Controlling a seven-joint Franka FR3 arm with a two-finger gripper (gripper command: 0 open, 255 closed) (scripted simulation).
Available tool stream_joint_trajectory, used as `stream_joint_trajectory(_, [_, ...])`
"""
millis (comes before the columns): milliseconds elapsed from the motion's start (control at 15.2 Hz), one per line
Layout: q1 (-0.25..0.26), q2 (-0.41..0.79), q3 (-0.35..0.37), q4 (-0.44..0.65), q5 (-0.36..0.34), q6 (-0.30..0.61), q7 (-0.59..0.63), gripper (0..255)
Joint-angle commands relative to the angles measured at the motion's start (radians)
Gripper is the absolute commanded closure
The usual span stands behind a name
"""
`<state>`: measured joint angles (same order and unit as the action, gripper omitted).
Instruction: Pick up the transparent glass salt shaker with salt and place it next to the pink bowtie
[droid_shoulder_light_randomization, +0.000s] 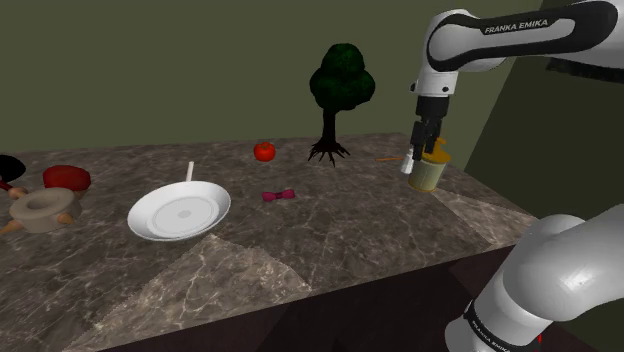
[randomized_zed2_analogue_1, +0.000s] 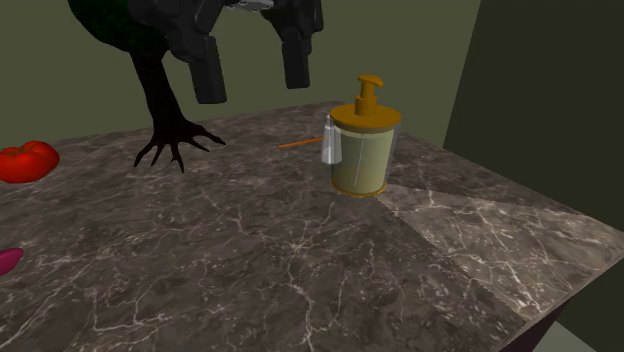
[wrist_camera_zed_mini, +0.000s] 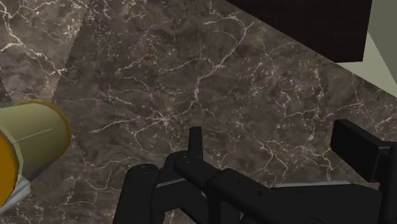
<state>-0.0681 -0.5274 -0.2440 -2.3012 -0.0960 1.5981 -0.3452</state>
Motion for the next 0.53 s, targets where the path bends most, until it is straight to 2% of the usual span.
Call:
stream_joint_trajectory(0, [-0.007,0.056,-0.031,0.015,-0.01,0.045,-0.034,0])
stream_joint_trajectory(462, [-0.033,0.274,-0.145,0.146,-0.009,0.144,-0.175,0])
